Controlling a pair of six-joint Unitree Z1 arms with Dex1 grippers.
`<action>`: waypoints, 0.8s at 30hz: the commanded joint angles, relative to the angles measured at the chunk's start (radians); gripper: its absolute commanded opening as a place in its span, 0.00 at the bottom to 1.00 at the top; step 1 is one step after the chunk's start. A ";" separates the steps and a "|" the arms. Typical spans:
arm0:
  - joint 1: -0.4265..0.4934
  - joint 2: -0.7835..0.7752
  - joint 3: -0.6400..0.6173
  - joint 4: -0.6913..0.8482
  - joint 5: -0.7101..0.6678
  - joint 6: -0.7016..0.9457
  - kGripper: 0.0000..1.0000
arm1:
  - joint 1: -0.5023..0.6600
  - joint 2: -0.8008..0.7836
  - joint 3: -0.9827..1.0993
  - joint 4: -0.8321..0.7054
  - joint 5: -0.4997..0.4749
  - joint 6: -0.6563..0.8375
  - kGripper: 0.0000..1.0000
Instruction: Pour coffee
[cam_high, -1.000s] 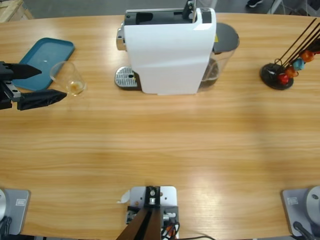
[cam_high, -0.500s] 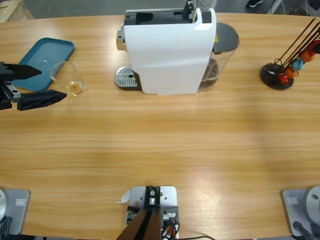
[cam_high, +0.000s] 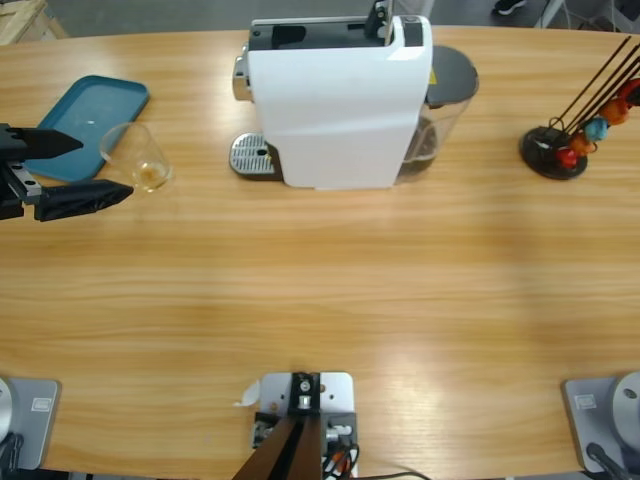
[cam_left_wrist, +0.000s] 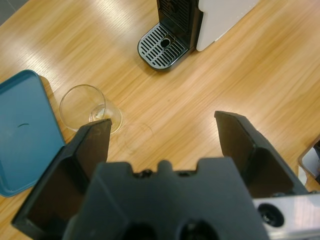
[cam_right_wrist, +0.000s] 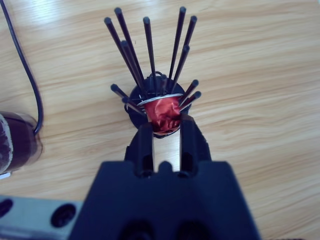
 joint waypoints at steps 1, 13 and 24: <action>-0.008 0.028 0.015 0.011 0.001 -0.008 0.89 | -0.013 -0.042 0.011 -0.006 -0.008 -0.016 0.08; -0.008 0.028 0.015 0.011 0.001 -0.008 0.89 | -0.013 -0.069 -0.022 0.002 -0.008 -0.038 0.08; -0.008 0.028 0.015 0.011 0.001 -0.008 0.89 | -0.014 -0.070 -0.088 0.057 -0.007 -0.055 0.08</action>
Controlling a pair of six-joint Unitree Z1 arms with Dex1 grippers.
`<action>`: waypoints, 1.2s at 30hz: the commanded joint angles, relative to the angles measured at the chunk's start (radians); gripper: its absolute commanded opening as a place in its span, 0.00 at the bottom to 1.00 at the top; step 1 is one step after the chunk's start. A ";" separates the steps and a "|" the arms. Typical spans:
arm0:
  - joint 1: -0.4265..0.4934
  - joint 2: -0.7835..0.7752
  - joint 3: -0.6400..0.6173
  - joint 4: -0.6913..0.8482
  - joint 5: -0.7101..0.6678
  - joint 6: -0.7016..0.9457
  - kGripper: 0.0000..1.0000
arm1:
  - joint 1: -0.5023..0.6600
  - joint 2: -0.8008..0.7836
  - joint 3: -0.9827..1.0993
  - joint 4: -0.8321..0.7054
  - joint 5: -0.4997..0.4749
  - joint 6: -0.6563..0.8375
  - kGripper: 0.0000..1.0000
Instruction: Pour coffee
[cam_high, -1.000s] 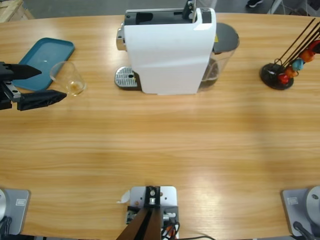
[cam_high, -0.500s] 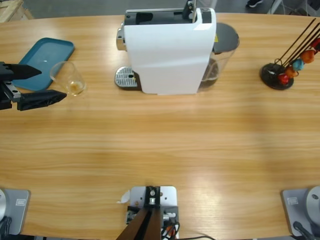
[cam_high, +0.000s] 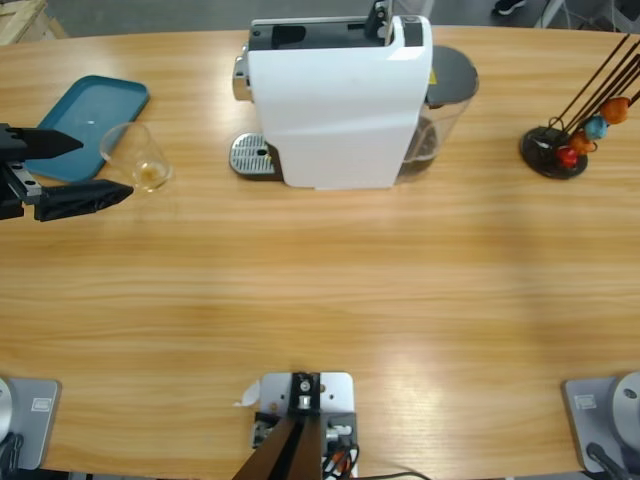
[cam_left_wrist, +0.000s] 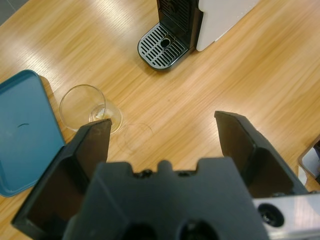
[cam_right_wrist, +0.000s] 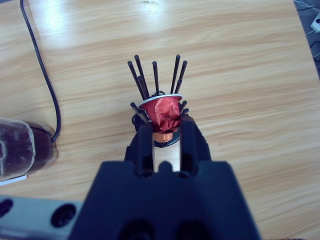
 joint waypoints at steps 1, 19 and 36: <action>-0.008 0.028 0.015 0.011 0.001 -0.008 0.89 | -0.014 -0.017 -0.030 0.036 -0.007 -0.014 0.08; -0.008 0.038 0.014 0.008 -0.001 -0.009 0.89 | 0.093 -0.060 -0.317 0.316 0.036 -0.102 0.08; -0.008 0.032 0.014 0.004 -0.003 -0.009 0.89 | 0.638 0.002 -0.603 0.543 0.214 -0.391 0.15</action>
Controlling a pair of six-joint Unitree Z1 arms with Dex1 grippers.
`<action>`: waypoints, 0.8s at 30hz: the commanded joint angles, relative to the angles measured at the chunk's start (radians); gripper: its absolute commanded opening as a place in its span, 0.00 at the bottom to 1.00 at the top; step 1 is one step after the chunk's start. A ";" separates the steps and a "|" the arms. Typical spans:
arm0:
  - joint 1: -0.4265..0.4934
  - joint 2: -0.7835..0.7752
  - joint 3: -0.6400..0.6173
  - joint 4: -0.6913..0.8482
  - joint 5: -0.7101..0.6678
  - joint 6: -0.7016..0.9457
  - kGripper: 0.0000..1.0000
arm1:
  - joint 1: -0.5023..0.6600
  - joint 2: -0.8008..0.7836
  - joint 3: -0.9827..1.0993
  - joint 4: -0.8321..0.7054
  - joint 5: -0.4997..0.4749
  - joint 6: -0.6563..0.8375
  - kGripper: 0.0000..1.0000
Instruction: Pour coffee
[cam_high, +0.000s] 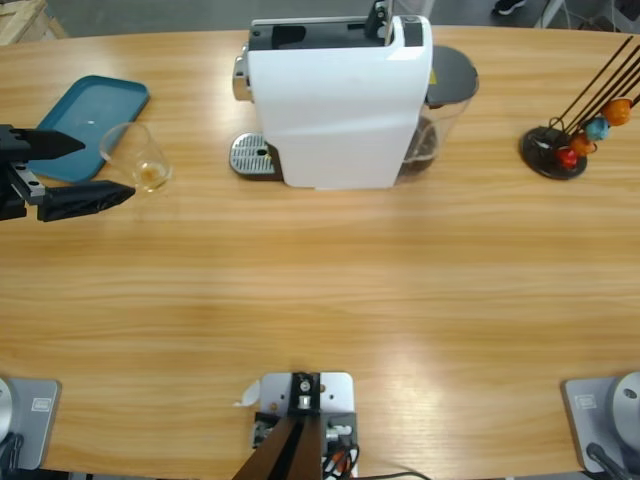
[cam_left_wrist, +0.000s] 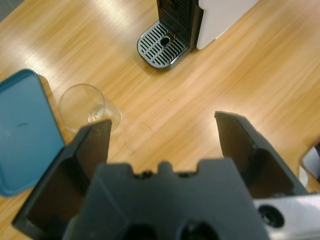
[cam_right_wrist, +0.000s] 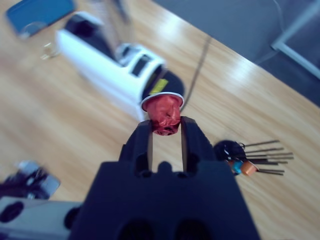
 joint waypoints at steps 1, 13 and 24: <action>-0.008 0.025 0.014 0.004 -0.003 -0.009 0.89 | 0.157 0.079 -0.085 0.100 0.039 -0.118 0.15; -0.008 0.026 0.014 0.004 -0.003 -0.009 0.89 | 0.306 0.285 -0.292 0.110 0.063 -0.156 0.15; -0.008 0.027 0.014 0.004 -0.003 -0.010 0.89 | 0.328 0.463 -0.451 0.110 0.117 -0.218 0.15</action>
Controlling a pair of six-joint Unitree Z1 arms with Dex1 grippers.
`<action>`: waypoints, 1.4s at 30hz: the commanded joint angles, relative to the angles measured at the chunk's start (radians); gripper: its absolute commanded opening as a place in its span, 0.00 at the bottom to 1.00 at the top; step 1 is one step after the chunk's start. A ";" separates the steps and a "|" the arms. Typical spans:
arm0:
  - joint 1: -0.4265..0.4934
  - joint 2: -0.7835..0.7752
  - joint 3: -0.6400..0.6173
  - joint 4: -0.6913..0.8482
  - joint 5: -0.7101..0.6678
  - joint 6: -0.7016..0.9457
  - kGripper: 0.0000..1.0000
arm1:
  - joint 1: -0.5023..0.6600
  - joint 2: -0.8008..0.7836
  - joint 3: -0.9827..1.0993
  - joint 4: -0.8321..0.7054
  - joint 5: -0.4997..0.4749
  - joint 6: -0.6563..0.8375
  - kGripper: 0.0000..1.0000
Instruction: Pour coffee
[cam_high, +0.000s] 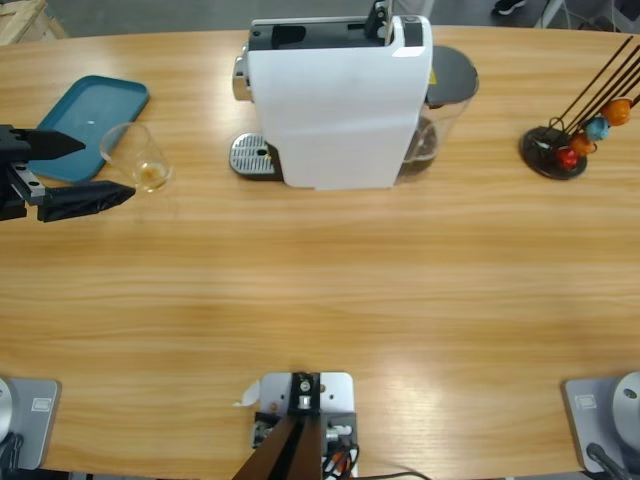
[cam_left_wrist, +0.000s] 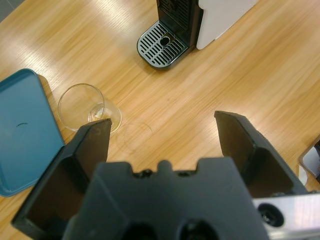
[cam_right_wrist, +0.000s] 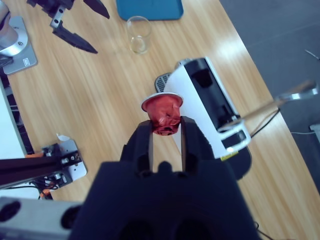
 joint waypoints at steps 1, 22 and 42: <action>-0.008 0.027 0.016 0.004 -0.003 -0.011 0.90 | 0.011 0.150 -0.080 0.008 0.057 -0.049 0.15; -0.008 0.028 0.016 0.004 -0.001 -0.014 0.90 | 0.008 0.352 -0.184 -0.079 0.002 -0.231 0.15; -0.008 0.027 0.017 0.004 -0.001 -0.015 0.90 | -0.059 0.375 -0.075 -0.179 -0.098 -0.232 0.15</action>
